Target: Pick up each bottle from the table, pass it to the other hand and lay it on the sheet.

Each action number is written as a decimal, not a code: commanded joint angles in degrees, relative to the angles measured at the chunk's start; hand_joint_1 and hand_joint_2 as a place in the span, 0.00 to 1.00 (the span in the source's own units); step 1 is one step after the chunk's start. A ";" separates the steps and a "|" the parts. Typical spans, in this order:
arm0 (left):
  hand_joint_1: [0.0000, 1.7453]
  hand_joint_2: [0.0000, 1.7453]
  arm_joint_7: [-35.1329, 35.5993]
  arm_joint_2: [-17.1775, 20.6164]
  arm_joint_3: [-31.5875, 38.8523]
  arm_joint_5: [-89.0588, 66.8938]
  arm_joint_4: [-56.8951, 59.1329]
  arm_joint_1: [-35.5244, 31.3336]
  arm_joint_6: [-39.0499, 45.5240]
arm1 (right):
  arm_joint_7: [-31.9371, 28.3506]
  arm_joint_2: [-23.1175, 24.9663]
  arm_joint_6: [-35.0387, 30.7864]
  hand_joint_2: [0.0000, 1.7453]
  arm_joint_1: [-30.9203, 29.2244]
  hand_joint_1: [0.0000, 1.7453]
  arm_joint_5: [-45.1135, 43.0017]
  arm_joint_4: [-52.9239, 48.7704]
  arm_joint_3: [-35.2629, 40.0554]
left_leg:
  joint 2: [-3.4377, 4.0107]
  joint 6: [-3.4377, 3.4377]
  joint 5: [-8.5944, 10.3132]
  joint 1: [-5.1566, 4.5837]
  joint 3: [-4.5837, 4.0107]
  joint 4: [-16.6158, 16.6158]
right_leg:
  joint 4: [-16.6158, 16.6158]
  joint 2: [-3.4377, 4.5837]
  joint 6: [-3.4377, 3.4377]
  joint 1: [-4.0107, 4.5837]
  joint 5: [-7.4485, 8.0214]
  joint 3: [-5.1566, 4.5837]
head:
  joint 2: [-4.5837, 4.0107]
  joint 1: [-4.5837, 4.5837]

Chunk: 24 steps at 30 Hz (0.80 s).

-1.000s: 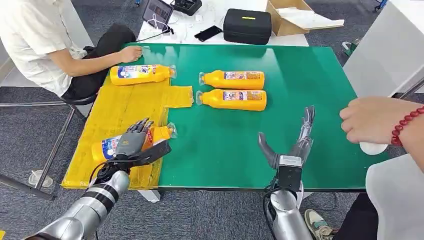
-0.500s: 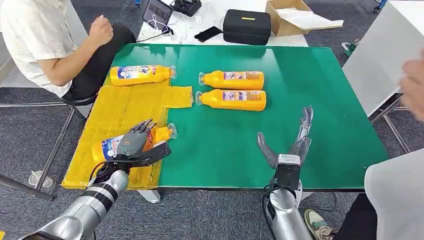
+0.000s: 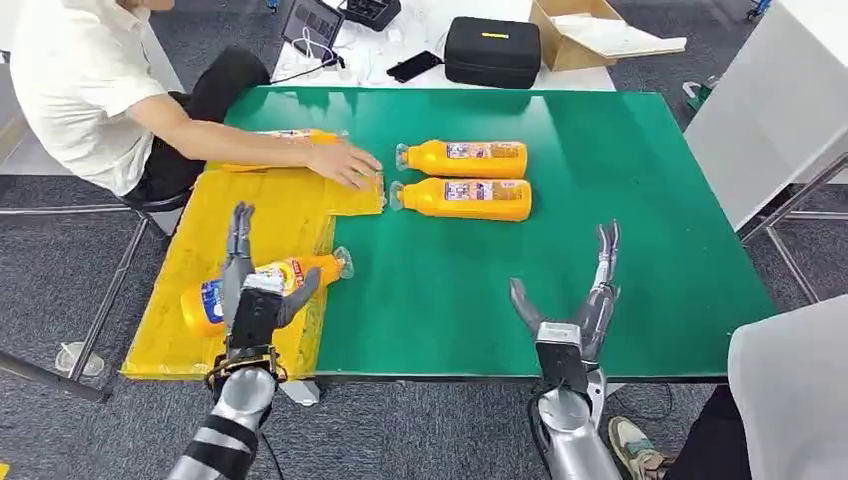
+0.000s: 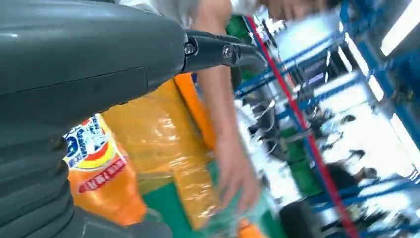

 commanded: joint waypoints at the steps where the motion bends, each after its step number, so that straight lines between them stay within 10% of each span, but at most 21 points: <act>1: 0.00 1.00 -1.07 1.93 -6.49 -0.56 -12.98 4.35 4.36 | 5.09 -4.71 2.14 1.00 -7.56 0.00 17.15 21.26 3.45 | 0.11 0.08 -0.09 0.01 0.45 -0.08 | -0.13 0.00 -0.11 0.06 -0.05 0.46 | 0.00 0.04; 10: 0.00 1.00 5.32 -0.49 -10.25 9.58 -13.94 7.32 -1.63 | 22.37 -12.22 5.18 1.00 -18.14 0.00 38.13 36.32 6.02 | 0.05 0.12 0.01 -0.04 0.19 -0.04 | -0.08 -0.01 -0.03 -0.01 0.02 0.25 | 0.00 0.04; 24: 0.00 1.00 7.44 0.78 -13.44 9.63 -13.35 7.25 -0.79 | 26.51 -12.87 11.61 1.00 -23.56 0.00 41.31 41.98 7.16 | 0.04 0.12 0.03 -0.04 0.07 0.00 | -0.02 0.01 -0.03 -0.01 0.04 0.12 | 0.00 0.00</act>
